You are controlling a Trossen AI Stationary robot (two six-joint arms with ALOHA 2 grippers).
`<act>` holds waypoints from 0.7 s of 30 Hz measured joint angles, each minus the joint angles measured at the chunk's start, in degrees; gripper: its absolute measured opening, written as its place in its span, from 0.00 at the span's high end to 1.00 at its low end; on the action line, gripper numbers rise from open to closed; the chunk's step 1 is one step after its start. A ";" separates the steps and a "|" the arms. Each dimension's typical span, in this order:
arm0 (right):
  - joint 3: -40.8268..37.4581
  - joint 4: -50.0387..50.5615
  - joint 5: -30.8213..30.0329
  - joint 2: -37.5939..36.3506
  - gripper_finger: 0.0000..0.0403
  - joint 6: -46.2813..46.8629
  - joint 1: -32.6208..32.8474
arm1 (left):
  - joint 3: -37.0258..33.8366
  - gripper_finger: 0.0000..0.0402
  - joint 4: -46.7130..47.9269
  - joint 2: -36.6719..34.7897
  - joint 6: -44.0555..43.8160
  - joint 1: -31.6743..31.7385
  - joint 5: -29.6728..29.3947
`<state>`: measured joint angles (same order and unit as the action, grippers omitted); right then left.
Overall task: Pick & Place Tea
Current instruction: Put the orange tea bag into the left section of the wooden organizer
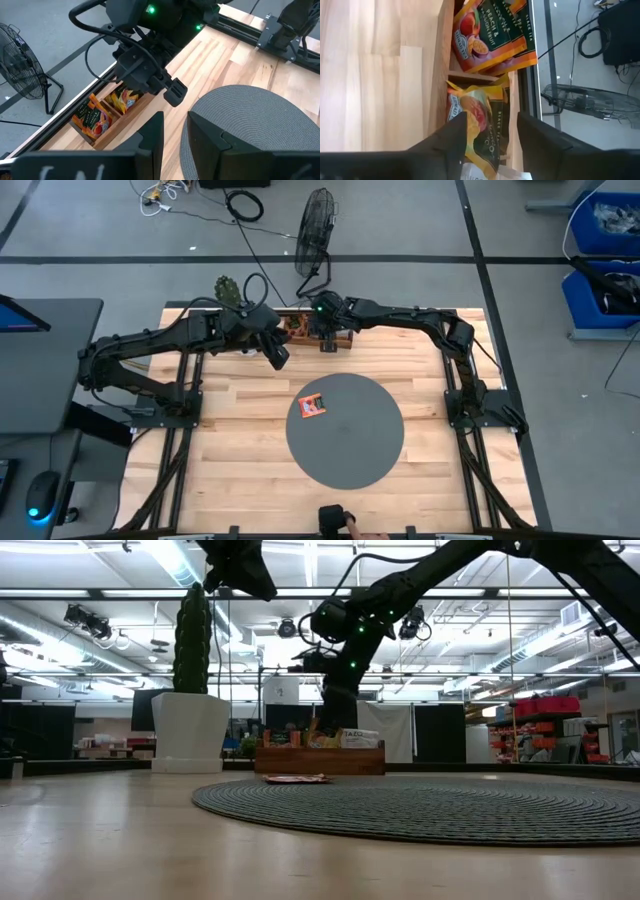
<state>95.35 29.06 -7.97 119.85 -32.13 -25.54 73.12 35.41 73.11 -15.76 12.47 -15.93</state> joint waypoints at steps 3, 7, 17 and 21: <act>0.00 -0.47 -0.11 0.00 0.53 0.21 0.04 | 0.00 0.78 0.01 -0.01 -0.05 0.00 0.01; 0.00 0.04 -0.15 -1.54 0.52 1.91 -0.04 | 0.00 0.78 0.04 0.01 -0.09 0.00 0.01; 0.00 13.78 9.41 -14.64 0.58 15.03 -0.04 | -0.02 0.78 2.33 0.65 -0.04 -0.23 8.07; -1.63 16.21 12.97 -19.18 0.62 17.18 0.09 | -0.04 0.78 2.80 2.86 1.82 -1.24 13.74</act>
<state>93.72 45.28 5.00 100.68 -14.96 -25.45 73.08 38.20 75.96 -13.94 11.23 -2.19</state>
